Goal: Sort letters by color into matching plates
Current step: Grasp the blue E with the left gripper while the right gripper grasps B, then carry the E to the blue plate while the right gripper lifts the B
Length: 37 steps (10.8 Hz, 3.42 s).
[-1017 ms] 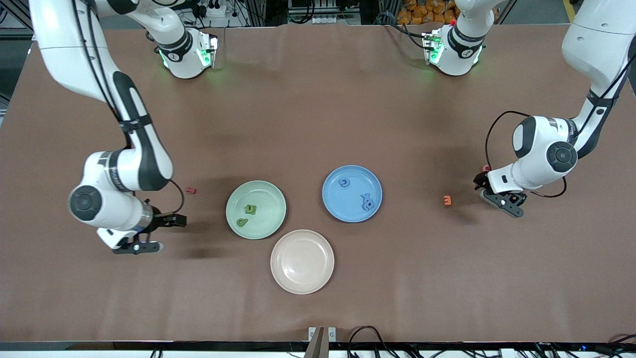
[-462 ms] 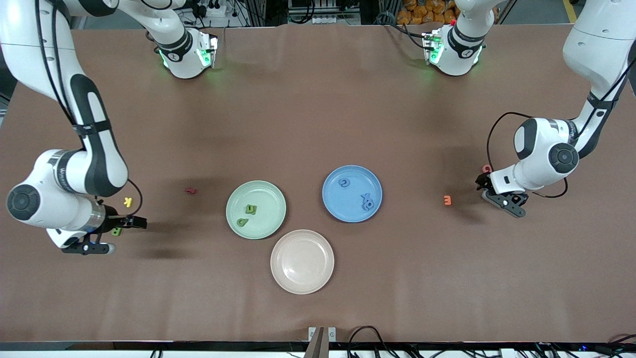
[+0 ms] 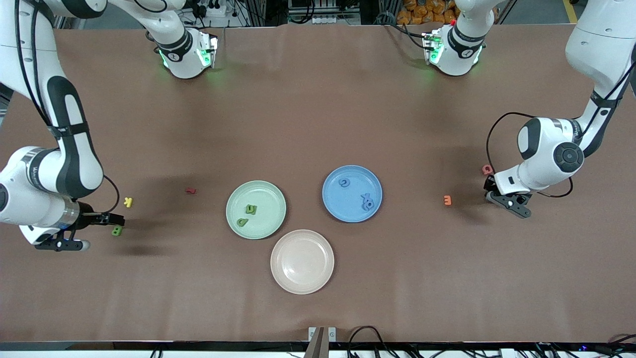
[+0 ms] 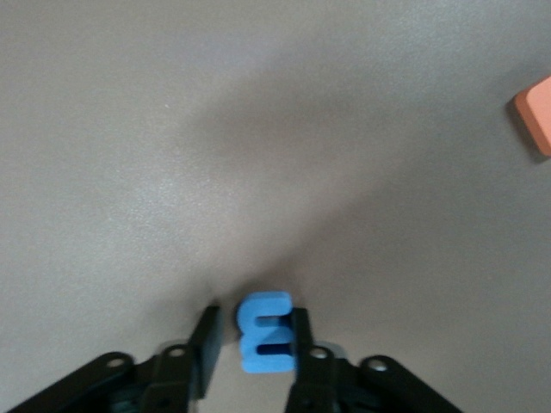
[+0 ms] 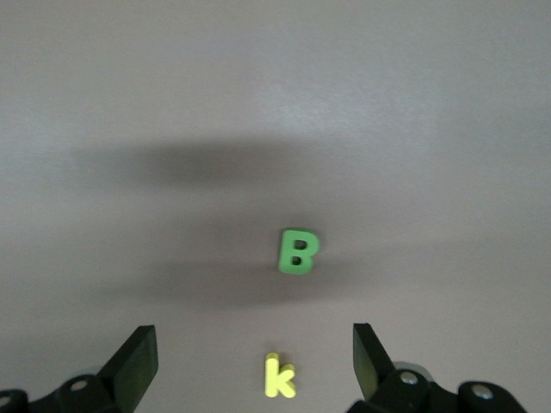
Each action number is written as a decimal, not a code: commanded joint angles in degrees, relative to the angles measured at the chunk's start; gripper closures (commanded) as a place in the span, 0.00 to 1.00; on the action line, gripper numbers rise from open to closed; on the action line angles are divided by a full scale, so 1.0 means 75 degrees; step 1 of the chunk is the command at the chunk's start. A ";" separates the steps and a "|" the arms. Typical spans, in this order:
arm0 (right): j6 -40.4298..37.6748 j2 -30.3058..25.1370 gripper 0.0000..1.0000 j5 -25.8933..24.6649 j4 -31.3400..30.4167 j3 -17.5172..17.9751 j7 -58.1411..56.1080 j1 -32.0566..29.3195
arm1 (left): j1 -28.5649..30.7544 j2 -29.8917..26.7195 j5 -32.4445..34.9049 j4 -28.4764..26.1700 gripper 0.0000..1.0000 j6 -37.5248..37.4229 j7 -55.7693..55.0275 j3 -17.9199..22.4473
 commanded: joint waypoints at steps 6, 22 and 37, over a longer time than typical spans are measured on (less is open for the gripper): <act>0.0935 0.0546 0.00 -0.0055 0.0285 0.0162 -0.0067 -0.0509 | -0.0111 -0.0120 -0.0140 0.0014 1.00 0.0015 -0.0537 -0.0095; 0.2084 0.1039 0.17 -0.0019 -0.0231 0.0256 0.0015 -0.0509 | -0.2840 -0.0448 -0.0128 0.0729 1.00 -0.0980 -0.6277 -0.0435; 0.2167 0.0875 0.86 -0.0031 -0.0454 0.0338 0.0015 -0.0556 | -0.5513 -0.0226 -0.0187 0.1315 1.00 -0.1321 -1.0160 -0.0459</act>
